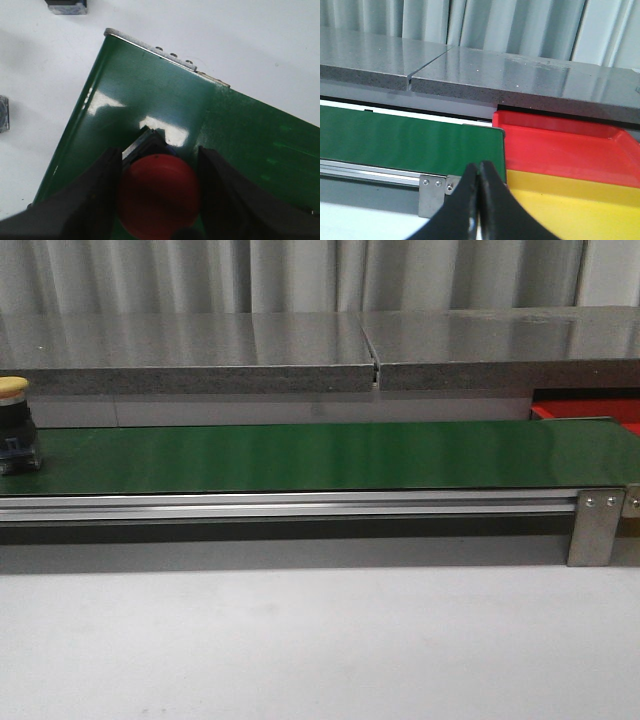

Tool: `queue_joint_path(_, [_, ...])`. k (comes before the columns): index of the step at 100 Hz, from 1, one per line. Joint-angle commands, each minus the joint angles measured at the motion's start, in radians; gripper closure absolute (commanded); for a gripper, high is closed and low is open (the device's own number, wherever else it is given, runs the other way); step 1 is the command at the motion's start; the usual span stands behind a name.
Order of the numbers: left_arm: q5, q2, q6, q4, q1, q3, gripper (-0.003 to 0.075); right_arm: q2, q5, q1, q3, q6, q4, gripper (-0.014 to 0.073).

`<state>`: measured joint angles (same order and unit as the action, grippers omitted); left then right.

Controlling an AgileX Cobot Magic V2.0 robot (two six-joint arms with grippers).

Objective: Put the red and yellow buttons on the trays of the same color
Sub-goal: 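Carry the red button onto the belt behind the yellow one, release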

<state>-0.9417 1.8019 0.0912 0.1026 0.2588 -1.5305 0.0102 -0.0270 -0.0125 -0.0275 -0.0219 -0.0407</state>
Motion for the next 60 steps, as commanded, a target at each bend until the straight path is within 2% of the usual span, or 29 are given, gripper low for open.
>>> queue_joint_path(1, [0.044, -0.049, 0.003, 0.008, -0.004, -0.020, 0.0496, 0.016, 0.085, 0.005, 0.010, -0.006, -0.001, 0.0662])
queue_joint_path(13, [0.015, -0.026, 0.000, -0.002, -0.004, -0.020, 0.0456, 0.016, 0.085, 0.005, 0.010, -0.006, -0.001, 0.0662])
queue_joint_path(30, [0.022, -0.014, -0.003, -0.005, -0.004, -0.020, 0.0209, 0.016, 0.085, 0.005, 0.010, -0.006, -0.001, 0.0662])
queue_joint_path(35, [0.035, -0.019, -0.003, -0.005, -0.004, -0.020, 0.0167, 0.016, 0.085, 0.005, 0.010, -0.006, -0.001, 0.0662])
queue_joint_path(49, [0.072, -0.058, -0.003, -0.005, -0.006, -0.020, 0.0173, 0.016, 0.085, 0.005, 0.010, -0.006, -0.001, 0.0662])
queue_joint_path(60, [0.090, -0.119, -0.069, -0.005, -0.029, -0.019, 0.0209, 0.016, 0.085, 0.005, 0.010, -0.006, -0.001, 0.0662])
